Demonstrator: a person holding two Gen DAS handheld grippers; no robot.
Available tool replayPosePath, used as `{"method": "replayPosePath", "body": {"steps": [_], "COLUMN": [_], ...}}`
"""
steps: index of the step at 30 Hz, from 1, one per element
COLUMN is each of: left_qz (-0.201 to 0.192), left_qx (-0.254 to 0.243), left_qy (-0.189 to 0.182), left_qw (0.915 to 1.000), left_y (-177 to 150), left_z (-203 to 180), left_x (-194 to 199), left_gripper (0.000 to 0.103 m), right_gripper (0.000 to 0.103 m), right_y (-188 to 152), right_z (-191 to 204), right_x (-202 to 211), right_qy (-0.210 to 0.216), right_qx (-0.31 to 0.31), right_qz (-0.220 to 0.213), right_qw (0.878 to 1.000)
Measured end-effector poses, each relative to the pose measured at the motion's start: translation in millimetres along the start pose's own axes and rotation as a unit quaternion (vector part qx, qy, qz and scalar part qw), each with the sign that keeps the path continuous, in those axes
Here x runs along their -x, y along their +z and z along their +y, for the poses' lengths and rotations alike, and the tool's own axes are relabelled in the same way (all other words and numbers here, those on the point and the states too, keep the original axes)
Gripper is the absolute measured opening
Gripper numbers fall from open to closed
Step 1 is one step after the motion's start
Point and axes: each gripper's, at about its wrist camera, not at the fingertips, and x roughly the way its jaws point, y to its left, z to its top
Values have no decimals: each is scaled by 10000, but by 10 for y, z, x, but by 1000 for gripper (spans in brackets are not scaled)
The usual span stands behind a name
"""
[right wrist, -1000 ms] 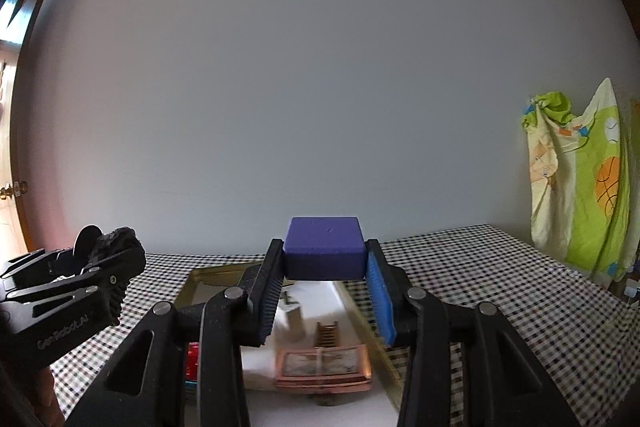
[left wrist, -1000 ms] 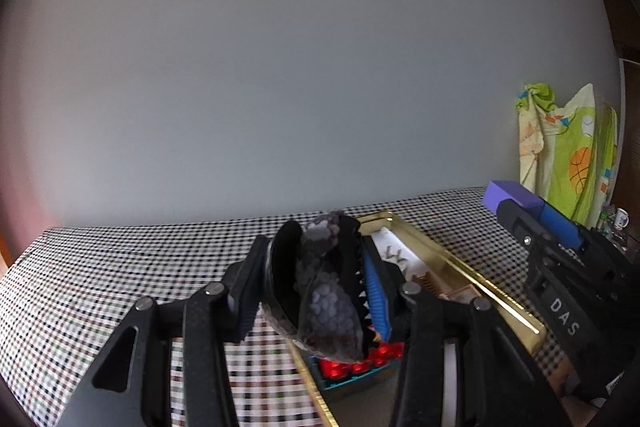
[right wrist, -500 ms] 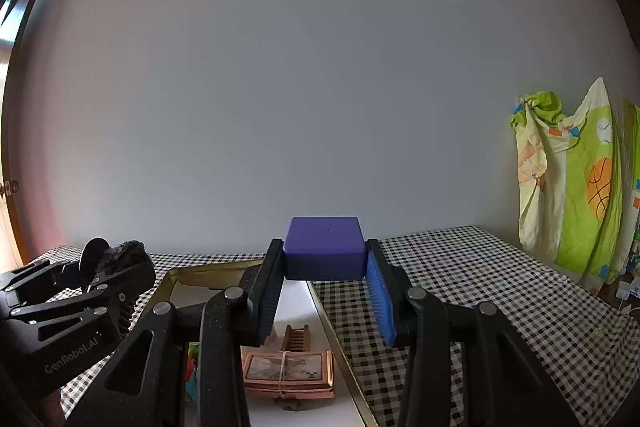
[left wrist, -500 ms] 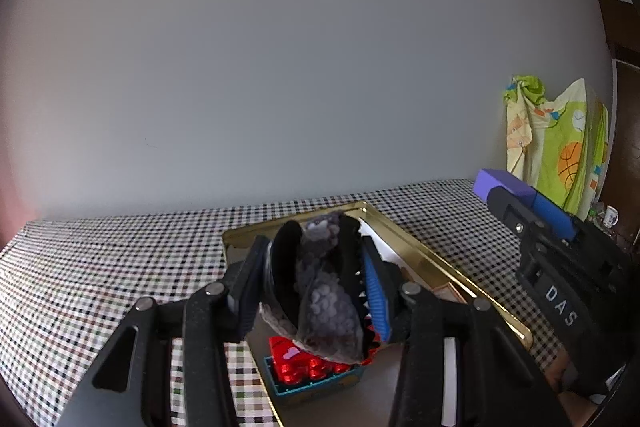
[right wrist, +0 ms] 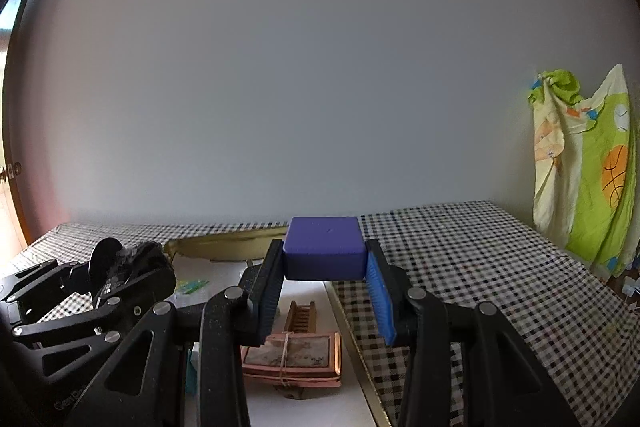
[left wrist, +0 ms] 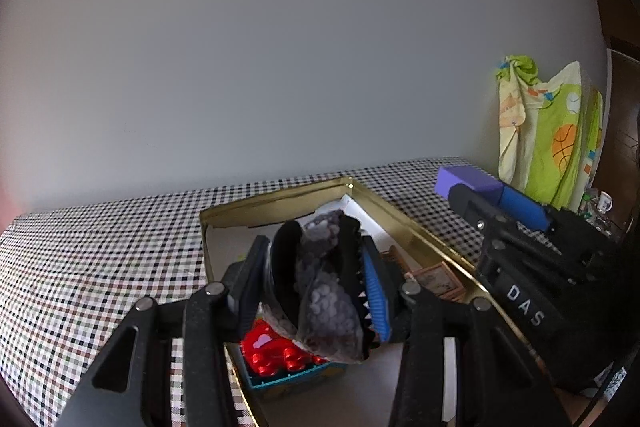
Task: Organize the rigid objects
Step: 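Lower the pouch and purple cube over the gold tray beside the framed photo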
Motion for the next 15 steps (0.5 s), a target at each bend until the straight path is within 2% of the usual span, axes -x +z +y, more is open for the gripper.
{"method": "replayPosePath", "body": {"steps": [10, 15], "left_qz": [-17, 98], "left_qx": [-91, -174], "left_qy": [-11, -86], "left_qw": [10000, 9998], "left_y": [-3, 26], "left_z": [-36, -70], "left_x": [-19, -47], "left_gripper": [44, 44], "right_gripper": [43, 43], "right_y": [4, 11], "right_z": [-18, -48], "right_x": [-88, -120], "right_qy": [44, 48], "right_qx": [8, 14], "right_qz": [139, 184], "right_qw": [9999, 9998]}}
